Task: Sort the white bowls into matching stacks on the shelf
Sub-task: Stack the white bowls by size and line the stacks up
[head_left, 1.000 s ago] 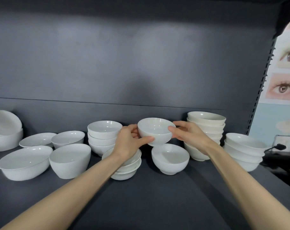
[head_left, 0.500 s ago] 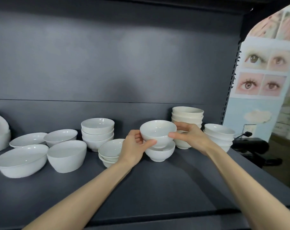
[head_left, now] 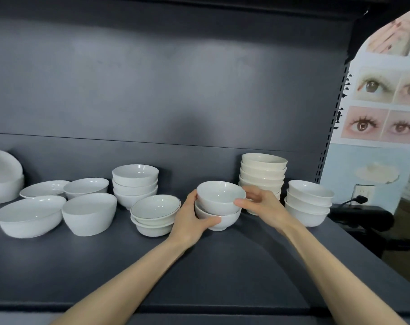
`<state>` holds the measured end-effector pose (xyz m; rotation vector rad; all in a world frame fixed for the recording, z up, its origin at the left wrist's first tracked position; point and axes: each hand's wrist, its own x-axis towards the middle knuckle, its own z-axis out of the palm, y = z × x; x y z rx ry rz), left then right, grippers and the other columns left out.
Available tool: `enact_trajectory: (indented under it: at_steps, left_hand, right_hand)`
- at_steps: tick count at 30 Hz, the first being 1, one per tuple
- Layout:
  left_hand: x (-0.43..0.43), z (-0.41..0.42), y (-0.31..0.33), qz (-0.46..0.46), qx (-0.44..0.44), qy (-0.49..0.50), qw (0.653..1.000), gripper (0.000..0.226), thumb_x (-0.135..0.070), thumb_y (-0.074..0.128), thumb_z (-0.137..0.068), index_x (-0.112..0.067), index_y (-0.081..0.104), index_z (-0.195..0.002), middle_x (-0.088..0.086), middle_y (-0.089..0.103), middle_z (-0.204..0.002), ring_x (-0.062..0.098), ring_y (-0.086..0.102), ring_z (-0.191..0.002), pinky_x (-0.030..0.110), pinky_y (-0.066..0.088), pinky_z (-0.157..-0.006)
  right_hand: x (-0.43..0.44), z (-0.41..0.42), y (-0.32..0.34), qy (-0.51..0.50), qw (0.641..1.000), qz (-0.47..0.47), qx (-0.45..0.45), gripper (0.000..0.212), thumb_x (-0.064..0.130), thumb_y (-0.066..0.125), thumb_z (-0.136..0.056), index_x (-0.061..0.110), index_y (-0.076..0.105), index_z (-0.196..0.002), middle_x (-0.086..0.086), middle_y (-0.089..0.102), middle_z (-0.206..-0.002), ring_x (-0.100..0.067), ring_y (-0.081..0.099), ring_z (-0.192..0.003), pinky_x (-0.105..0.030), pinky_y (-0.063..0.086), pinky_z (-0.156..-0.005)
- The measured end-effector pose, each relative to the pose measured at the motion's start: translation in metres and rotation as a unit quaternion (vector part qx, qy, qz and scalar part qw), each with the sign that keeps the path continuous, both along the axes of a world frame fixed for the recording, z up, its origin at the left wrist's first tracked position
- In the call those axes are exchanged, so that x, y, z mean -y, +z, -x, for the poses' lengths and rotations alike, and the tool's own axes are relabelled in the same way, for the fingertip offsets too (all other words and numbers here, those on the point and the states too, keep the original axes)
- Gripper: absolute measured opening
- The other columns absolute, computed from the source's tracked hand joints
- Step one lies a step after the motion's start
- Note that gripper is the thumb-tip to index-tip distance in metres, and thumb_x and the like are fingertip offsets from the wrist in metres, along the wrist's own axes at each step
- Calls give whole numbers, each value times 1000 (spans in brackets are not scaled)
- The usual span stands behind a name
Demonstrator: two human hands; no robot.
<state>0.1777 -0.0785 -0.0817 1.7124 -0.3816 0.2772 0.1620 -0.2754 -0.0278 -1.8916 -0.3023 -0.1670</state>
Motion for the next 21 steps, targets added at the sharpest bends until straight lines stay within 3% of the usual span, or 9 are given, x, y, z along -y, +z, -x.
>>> enact_trajectory:
  at_steps: [4, 8, 15, 19, 21]
  left_hand:
    - [5, 4, -3, 25, -1, 7, 1000, 69, -19, 80, -58, -46, 44, -110, -29, 53, -114, 1, 53, -114, 24, 43, -96]
    - [7, 3, -8, 45, 9, 13, 999, 69, -9, 82, -64, -43, 46, -111, -26, 55, -115, 0, 55, -112, 29, 48, -96]
    - [10, 3, -13, 60, 15, 10, 998, 67, 4, 76, -74, -41, 44, -111, -23, 55, -114, -6, 55, -104, 10, 49, -78]
    - [10, 1, -18, 59, -5, 8, 998, 73, -2, 78, -73, -35, 40, -126, -12, 51, -130, 6, 49, -123, 27, 47, -99]
    - [11, 1, -20, 57, -21, 8, 998, 82, -7, 80, -71, -29, 34, -135, -9, 45, -135, 8, 43, -128, 31, 42, -105]
  right_hand:
    - [2, -6, -5, 9, 1000, -4, -2, 16, 14, 69, -86, 18, 67, -101, 3, 72, -101, -1, 65, -85, -12, 49, -72]
    - [1, -9, -9, 13, 1000, -10, -7, 15, 15, 69, -85, 24, 68, -96, 9, 73, -94, 5, 66, -79, -12, 49, -70]
    - [2, -10, -12, 22, 1000, -20, -4, 19, 12, 69, -85, 30, 65, -87, 20, 70, -85, 11, 65, -77, -7, 49, -70]
    - [2, -11, -12, 20, 1000, -12, -8, 18, 14, 69, -86, 31, 63, -87, 17, 69, -89, 7, 65, -82, -9, 50, -74]
    - [3, -12, -13, 19, 1000, -5, -12, 14, 17, 69, -86, 29, 63, -88, 14, 69, -91, -2, 65, -90, -17, 51, -85]
